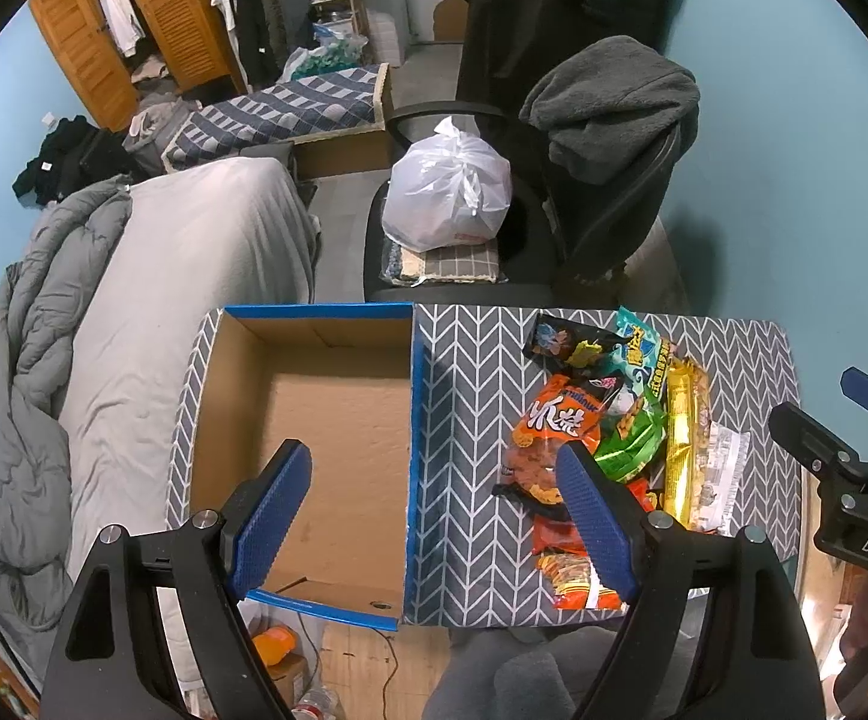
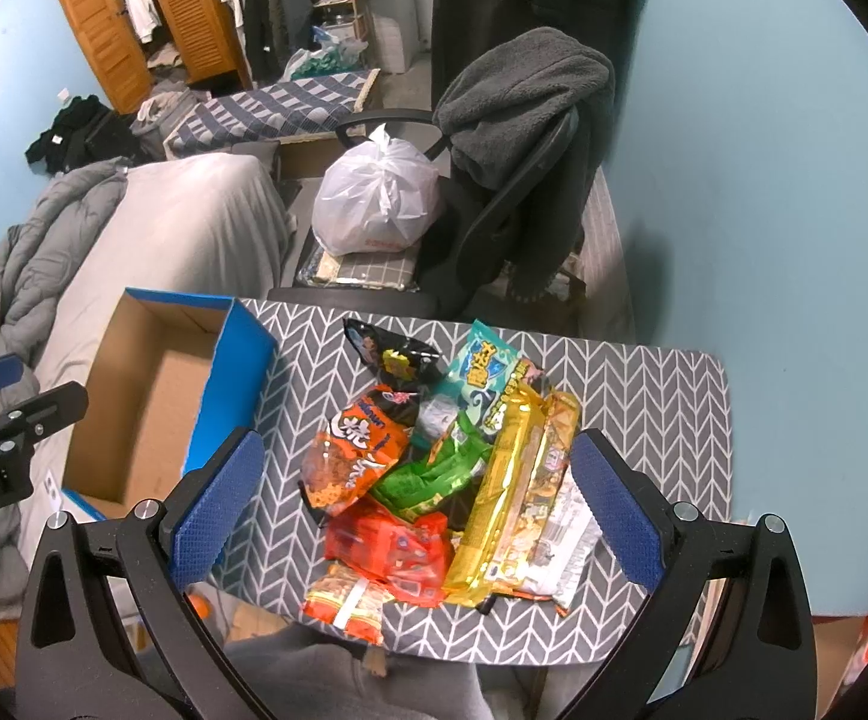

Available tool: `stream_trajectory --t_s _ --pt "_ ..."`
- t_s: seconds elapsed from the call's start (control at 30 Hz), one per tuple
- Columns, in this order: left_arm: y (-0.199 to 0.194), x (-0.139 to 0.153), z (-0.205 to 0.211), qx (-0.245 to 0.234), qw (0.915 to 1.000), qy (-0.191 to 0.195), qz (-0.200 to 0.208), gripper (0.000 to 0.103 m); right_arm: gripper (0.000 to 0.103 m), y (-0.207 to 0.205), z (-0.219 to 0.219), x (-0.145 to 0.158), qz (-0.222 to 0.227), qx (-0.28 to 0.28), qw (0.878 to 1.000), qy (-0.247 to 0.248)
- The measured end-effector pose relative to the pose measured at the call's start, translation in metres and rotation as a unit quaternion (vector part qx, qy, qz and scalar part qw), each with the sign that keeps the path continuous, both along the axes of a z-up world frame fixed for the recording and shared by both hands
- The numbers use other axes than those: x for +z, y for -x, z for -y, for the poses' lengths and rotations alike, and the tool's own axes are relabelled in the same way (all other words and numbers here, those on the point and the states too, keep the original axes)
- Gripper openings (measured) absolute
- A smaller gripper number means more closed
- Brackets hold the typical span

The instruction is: Organize snacks

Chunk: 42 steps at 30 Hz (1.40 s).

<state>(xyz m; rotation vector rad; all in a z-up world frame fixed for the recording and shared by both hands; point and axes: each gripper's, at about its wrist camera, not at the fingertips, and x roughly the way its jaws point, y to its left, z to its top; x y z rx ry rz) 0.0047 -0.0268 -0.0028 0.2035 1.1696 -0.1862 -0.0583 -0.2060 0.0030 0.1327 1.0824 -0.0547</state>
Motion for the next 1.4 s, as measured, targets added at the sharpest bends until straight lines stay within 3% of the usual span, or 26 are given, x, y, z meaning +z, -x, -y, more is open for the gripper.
stream_trajectory --t_s 1.2,1.4 --pt "0.001 -0.005 0.003 -0.004 1.0 0.002 -0.003 0.085 0.101 -0.001 0.0 -0.003 -0.005 0.0 1.0 -0.003" --pt "-0.004 -0.014 0.007 -0.024 0.9997 -0.009 -0.004 0.085 0.101 0.0 0.012 -0.018 -0.012 0.0 1.0 0.0"
